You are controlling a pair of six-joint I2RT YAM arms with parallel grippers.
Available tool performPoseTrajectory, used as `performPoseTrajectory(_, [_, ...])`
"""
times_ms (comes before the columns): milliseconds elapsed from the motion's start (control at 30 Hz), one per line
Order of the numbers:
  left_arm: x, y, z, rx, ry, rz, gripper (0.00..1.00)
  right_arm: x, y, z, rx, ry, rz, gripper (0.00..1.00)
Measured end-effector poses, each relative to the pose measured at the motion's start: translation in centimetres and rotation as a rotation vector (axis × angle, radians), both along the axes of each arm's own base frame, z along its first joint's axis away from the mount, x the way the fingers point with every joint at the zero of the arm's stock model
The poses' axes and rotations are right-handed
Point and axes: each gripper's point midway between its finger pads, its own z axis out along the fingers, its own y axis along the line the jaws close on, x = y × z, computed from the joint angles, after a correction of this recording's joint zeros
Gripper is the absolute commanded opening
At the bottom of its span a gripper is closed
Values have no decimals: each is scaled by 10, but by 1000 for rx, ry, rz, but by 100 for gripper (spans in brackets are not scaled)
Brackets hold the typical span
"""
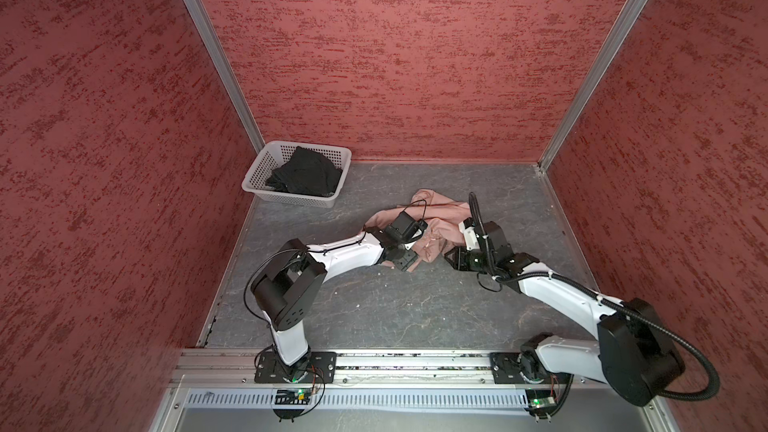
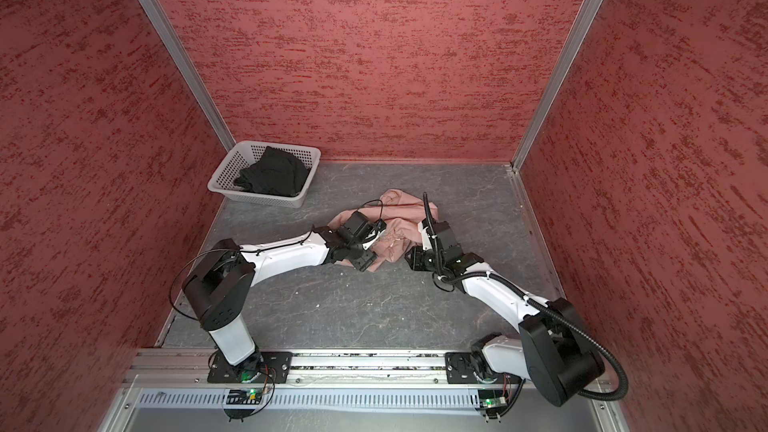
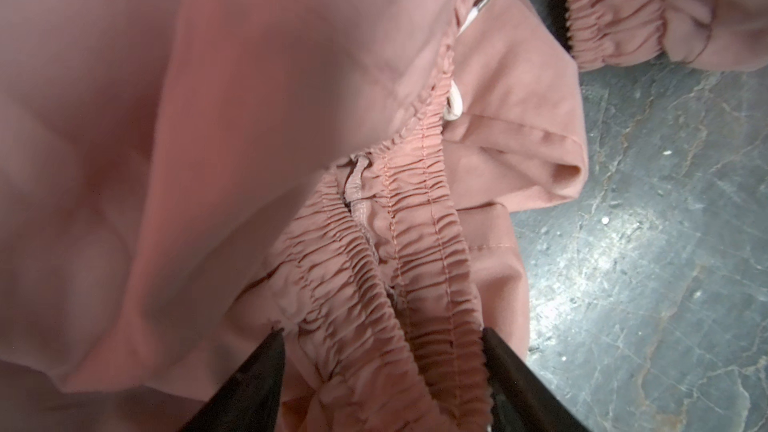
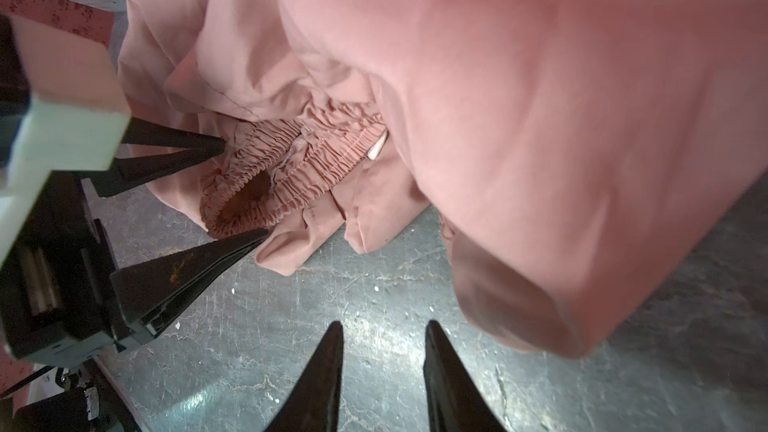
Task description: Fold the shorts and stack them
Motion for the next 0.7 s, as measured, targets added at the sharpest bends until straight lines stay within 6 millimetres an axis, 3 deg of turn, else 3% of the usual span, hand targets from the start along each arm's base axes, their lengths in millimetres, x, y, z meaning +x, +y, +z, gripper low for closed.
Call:
performPoseTrajectory(33, [0, 0, 0, 2, 0, -2, 65, 2, 0, 1, 1, -8, -2, 33])
performPoseTrajectory(100, [0, 0, 0, 7, -1, -10, 47, 4, 0, 4, 4, -23, -7, 33])
performPoseTrajectory(167, [2, -1, -1, 14, 0, -14, 18, 7, 1, 6, 7, -39, -12, 33])
performPoseTrajectory(233, [3, -2, -2, 18, 0, -15, 0, 10, 1, 8, 9, -54, -17, 33])
performPoseTrajectory(467, [12, -1, 24, 15, -40, -2, 0, 20, 5, 3, 11, -65, -20, 39])
performPoseTrajectory(567, [7, 3, 59, -31, -78, 6, 0, 22, 6, 0, 6, -57, -18, 43])
performPoseTrajectory(700, [2, 5, 137, -173, -178, 23, 0, 26, 8, 9, 10, -76, -12, 48])
